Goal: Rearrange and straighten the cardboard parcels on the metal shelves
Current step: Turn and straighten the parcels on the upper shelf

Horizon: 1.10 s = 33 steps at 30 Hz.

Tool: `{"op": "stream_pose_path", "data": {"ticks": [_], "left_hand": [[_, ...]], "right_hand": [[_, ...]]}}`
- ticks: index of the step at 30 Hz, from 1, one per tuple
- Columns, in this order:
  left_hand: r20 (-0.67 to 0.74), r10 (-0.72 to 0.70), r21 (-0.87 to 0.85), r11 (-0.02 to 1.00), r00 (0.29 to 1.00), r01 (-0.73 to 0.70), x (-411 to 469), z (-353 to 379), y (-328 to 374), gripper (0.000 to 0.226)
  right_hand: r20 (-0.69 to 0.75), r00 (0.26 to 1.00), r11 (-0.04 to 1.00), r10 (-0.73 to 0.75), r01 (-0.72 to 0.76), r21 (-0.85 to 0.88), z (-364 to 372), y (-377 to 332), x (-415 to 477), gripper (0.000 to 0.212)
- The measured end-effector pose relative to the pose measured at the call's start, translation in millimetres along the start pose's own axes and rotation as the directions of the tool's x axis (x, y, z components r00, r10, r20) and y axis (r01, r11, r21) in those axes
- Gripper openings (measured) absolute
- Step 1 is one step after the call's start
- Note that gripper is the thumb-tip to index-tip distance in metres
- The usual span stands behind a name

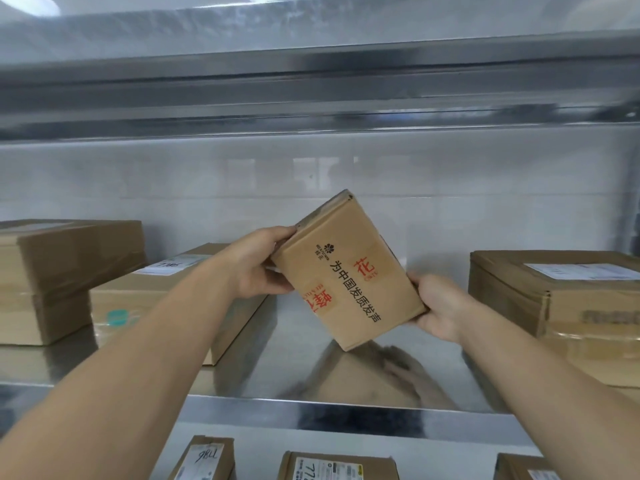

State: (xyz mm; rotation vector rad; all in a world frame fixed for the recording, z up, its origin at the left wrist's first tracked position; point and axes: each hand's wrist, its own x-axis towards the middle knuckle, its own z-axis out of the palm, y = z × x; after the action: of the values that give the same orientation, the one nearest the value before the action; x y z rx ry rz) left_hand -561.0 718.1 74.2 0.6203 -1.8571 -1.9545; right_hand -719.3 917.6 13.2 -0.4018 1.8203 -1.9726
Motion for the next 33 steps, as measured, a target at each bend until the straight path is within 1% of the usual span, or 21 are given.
{"op": "stream_pose_path", "data": {"ticks": [2, 3, 4, 7, 10, 11, 12, 14, 16, 17, 19, 20, 23, 27, 29, 31, 33], "left_hand": [[-0.022, 0.007, 0.028, 1.000, 1.000, -0.007, -3, 2, 7, 0.020], [-0.036, 0.013, 0.061, 0.998, 0.999, -0.011, -4, 4, 11, 0.020], [-0.046, 0.016, 0.092, 0.996, 0.999, -0.012, -5, 6, 14, 0.020], [-0.063, 0.033, 0.147, 0.989, 0.997, -0.024, -5, 10, 26, 0.019], [-0.063, 0.060, 0.220, 0.974, 0.996, -0.045, 1, 12, 32, 0.018], [-0.061, 0.067, 0.265, 0.963, 0.996, -0.048, 3, 14, 33, 0.017], [-0.060, 0.073, 0.305, 0.951, 0.995, -0.052, 6, 15, 32, 0.018], [-0.051, 0.083, 0.338, 0.939, 0.995, -0.061, 9, 20, 31, 0.019], [-0.034, 0.074, 0.355, 0.933, 0.997, -0.057, 9, 25, 30, 0.021], [-0.025, 0.062, 0.365, 0.930, 0.998, -0.049, 9, 27, 30, 0.023], [-0.010, 0.038, 0.375, 0.926, 0.999, -0.032, 8, 30, 30, 0.025], [-0.004, 0.033, 0.382, 0.924, 0.999, -0.029, 8, 31, 31, 0.025], [0.015, 0.024, 0.407, 0.913, 1.000, -0.028, 11, 31, 33, 0.025], [0.038, -0.010, 0.407, 0.913, 0.999, -0.007, 13, 29, 34, 0.027], [0.046, -0.007, 0.422, 0.906, 0.999, -0.013, 13, 31, 33, 0.029], [0.036, 0.013, 0.422, 0.906, 0.999, -0.027, 8, 33, 31, 0.029], [0.024, 0.025, 0.386, 0.922, 0.999, -0.032, 5, 33, 30, 0.028]], "right_hand": [[0.000, 0.999, 0.969, -0.051, 0.049, -0.242, 3, -1, -4, 0.040], [-0.002, 0.997, 0.937, -0.080, 0.075, -0.340, 3, -3, -5, 0.036], [-0.006, 0.994, 0.910, -0.108, 0.097, -0.404, 4, -6, -6, 0.033], [-0.007, 0.989, 0.895, -0.149, 0.132, -0.426, 3, -23, -9, 0.032], [-0.003, 0.996, 0.849, -0.089, 0.075, -0.522, 0, -42, -11, 0.048], [0.009, 0.997, 0.846, -0.071, 0.065, -0.528, 0, -48, -12, 0.052], [0.026, 0.998, 0.871, -0.049, 0.055, -0.488, 0, -53, -13, 0.055], [0.048, 0.999, 0.938, -0.010, 0.026, -0.345, 1, -63, -15, 0.067], [0.089, 0.995, 0.972, 0.049, -0.027, -0.233, -1, -71, -15, 0.080], [0.107, 0.991, 0.976, 0.075, -0.051, -0.213, -2, -75, -13, 0.085], [0.129, 0.985, 0.962, 0.113, -0.076, -0.264, 0, -81, -12, 0.089], [0.131, 0.984, 0.946, 0.120, -0.073, -0.316, 2, -83, -12, 0.085], [0.131, 0.984, 0.904, 0.120, -0.054, -0.423, 10, -89, -11, 0.059], [0.132, 0.985, 0.880, 0.106, -0.031, -0.474, 12, -90, -8, 0.047], [0.131, 0.986, 0.877, 0.099, -0.024, -0.480, 12, -89, -7, 0.042], [0.131, 0.987, 0.895, 0.093, -0.026, -0.445, 12, -88, -8, 0.037], [0.131, 0.987, 0.921, 0.096, -0.038, -0.387, 9, -87, -9, 0.039]]}}
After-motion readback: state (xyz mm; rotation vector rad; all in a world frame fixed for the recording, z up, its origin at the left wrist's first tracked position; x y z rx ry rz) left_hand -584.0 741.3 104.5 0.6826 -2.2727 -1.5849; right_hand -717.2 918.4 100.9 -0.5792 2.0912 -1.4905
